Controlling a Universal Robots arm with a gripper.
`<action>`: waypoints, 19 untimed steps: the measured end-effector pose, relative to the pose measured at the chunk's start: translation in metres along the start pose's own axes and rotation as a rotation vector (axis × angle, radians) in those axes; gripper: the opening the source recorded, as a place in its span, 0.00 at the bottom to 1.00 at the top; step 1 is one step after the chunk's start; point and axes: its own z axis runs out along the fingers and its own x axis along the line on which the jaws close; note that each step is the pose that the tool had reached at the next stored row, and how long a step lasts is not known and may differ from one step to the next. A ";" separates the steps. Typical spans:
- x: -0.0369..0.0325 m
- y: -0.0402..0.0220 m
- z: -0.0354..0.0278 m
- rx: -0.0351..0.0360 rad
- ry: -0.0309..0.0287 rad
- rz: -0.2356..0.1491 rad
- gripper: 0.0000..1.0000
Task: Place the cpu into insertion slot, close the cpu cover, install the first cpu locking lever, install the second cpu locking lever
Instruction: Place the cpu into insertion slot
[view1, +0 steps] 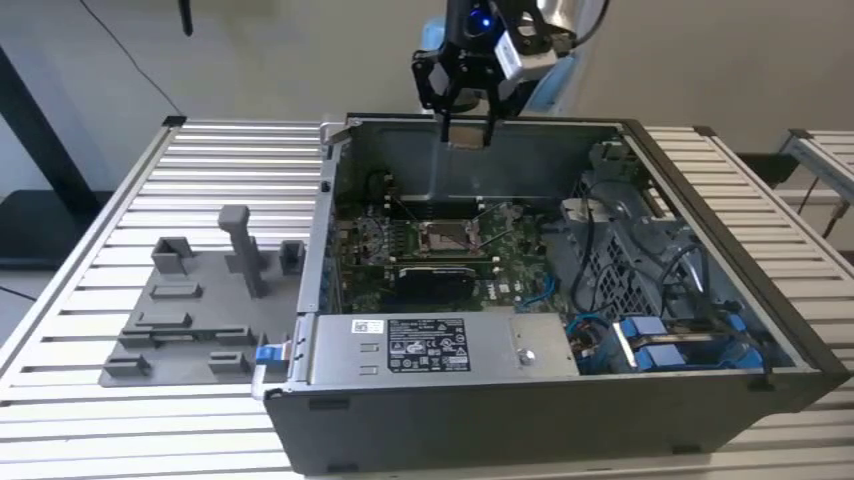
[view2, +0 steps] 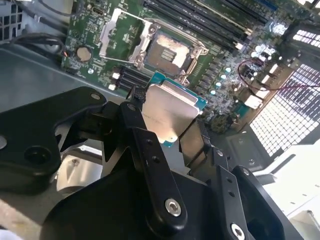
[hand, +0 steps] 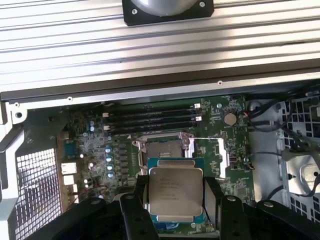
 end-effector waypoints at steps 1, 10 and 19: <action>0.0000 0.0000 0.0003 0.0003 0.0002 0.013 0.54; 0.0000 -0.0002 0.0031 0.0021 0.0028 0.127 0.54; 0.0000 -0.0004 0.0060 0.0030 0.0018 0.238 0.54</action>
